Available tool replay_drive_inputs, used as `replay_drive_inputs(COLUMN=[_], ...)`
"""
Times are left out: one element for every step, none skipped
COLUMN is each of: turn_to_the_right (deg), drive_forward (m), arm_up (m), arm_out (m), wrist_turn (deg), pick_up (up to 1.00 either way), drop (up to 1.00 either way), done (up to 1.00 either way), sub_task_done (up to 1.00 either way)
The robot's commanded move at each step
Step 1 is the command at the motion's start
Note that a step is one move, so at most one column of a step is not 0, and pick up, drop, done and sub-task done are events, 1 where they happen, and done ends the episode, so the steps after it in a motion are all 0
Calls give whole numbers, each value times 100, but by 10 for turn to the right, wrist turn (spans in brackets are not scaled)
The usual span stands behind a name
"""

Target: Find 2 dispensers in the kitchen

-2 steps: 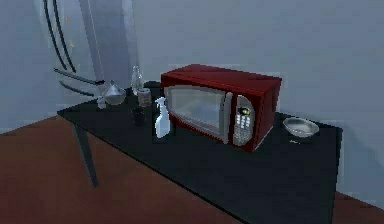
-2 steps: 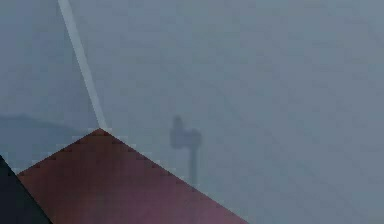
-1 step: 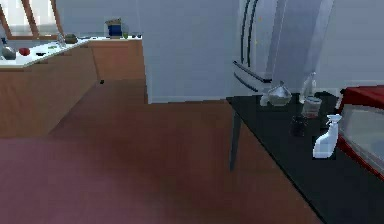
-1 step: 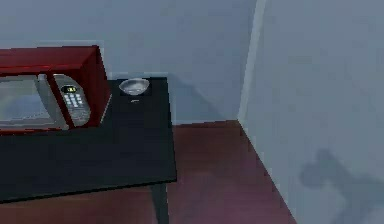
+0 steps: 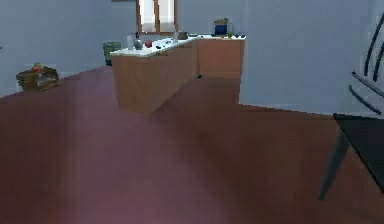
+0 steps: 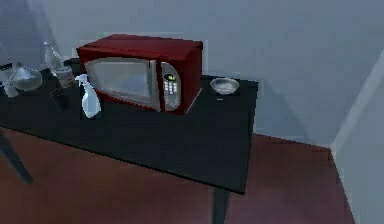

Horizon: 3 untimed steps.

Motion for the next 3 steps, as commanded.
replay_drive_inputs(turn_to_the_right=[0,-30,0], drive_forward=[100,0,100], arm_up=[0,0,0], arm_out=[0,0,0], wrist_turn=[0,0,0], pick_up=[0,0,0], drop=[0,0,0], done=[0,0,0], sub_task_done=[0,0,0])
